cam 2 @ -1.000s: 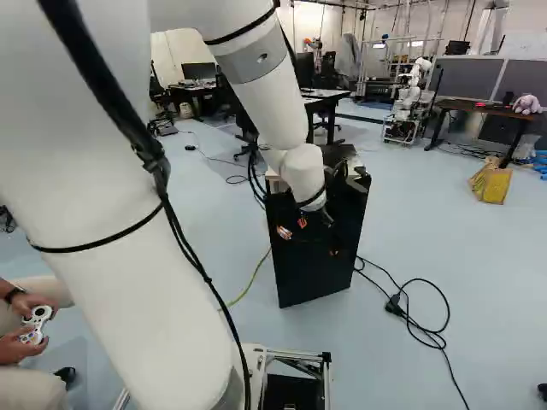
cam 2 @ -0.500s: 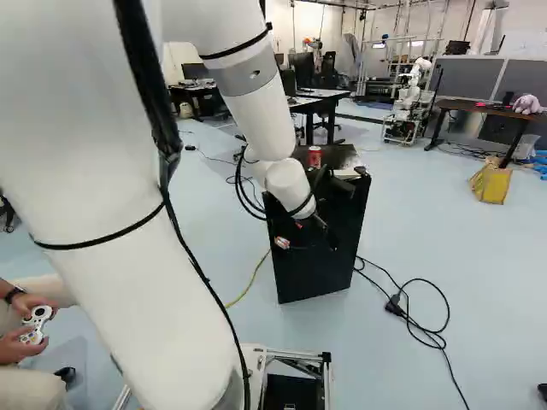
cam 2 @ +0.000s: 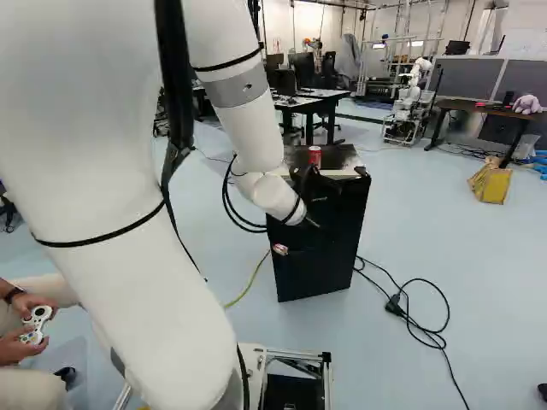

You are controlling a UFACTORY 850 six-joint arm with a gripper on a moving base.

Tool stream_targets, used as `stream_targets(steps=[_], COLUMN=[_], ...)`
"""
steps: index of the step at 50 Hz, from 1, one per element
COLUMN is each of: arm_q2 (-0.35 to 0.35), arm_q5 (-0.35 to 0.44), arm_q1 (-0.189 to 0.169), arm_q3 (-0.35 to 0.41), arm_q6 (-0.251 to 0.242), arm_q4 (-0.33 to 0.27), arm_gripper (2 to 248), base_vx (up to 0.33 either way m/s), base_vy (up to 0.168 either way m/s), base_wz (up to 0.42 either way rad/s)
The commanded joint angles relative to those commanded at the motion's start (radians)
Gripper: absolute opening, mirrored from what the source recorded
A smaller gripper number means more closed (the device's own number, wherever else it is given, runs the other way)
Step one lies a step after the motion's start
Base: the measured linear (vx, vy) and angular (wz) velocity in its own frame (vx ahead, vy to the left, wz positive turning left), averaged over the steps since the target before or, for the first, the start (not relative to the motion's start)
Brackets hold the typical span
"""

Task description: Grab a drink from the fridge

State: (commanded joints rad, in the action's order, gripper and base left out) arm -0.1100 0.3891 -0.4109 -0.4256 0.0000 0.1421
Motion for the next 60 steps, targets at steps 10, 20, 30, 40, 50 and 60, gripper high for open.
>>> stream_targets(steps=[10, 20, 30, 40, 50, 60], arm_q2=[-0.005, -0.024, -0.061, -0.089, -0.094, -0.104], arm_q5=[0.105, 0.21, 0.309, 0.335, 0.337, 0.337], arm_q1=[0.021, 0.032, 0.033, 0.033, 0.034, 0.039], arm_q3=[0.028, 0.038, 0.028, 0.019, 0.017, 0.006], arm_q6=[0.0, 0.0, 0.0, 0.0, 0.0, 0.0], arm_q4=[-0.026, -0.058, -0.091, -0.1, -0.101, -0.101], arm_gripper=[247, 247, 247, 247, 247, 247], base_vx=[0.0, 0.0, 0.0, 0.0, 0.0, 0.0], base_vy=[0.0, 0.0, 0.0, 0.0, 0.0, 0.0], base_wz=[0.0, 0.0, 0.0, 0.0, 0.0, 0.0])
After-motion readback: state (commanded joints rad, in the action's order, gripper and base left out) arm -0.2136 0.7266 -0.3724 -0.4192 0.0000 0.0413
